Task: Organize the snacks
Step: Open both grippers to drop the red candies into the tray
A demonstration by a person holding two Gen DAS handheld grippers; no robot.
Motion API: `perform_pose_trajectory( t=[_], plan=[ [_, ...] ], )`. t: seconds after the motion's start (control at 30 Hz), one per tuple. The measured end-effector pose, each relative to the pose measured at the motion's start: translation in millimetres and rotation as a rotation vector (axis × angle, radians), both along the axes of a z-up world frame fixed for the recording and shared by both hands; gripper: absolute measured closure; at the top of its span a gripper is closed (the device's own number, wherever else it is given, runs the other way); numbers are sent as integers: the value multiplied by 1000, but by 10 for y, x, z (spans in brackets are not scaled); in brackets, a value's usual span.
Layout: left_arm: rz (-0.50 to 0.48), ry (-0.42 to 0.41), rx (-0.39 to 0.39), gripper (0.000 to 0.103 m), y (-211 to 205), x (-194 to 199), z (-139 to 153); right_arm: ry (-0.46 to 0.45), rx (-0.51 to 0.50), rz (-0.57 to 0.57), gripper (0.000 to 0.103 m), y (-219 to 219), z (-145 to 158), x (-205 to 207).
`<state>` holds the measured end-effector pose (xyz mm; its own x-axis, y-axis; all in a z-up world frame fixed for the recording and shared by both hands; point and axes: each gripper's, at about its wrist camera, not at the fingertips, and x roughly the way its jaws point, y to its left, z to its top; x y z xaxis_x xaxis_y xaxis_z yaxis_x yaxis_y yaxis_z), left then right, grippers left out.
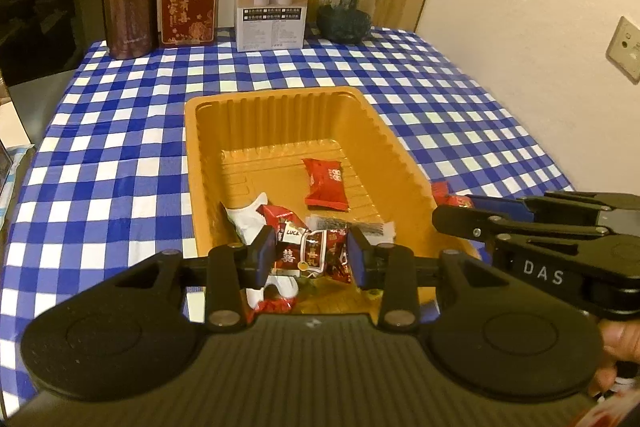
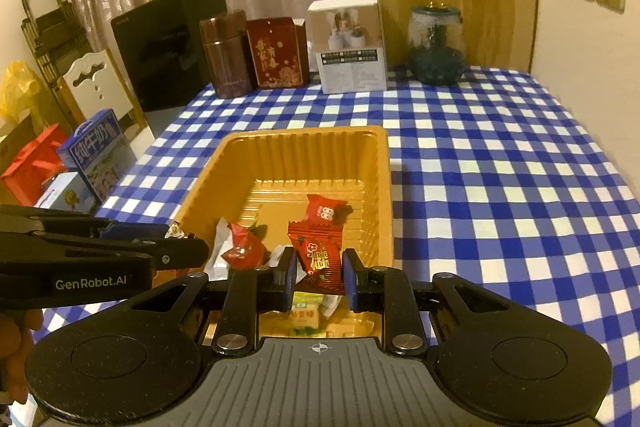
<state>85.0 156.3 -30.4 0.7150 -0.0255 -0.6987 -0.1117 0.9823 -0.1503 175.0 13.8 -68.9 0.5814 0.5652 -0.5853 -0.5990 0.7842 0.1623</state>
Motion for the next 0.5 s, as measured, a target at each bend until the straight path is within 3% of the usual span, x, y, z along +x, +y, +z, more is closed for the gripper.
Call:
perform_pose_trajectory(
  t=[0.13,0.5],
  plan=[
    [7,0,-5,49,75,71,-81,19,6,-2,78,28,-78,127],
    [57,9,-14,49,223,-53,-120,51,52,37,78,126,-108,179]
  ],
)
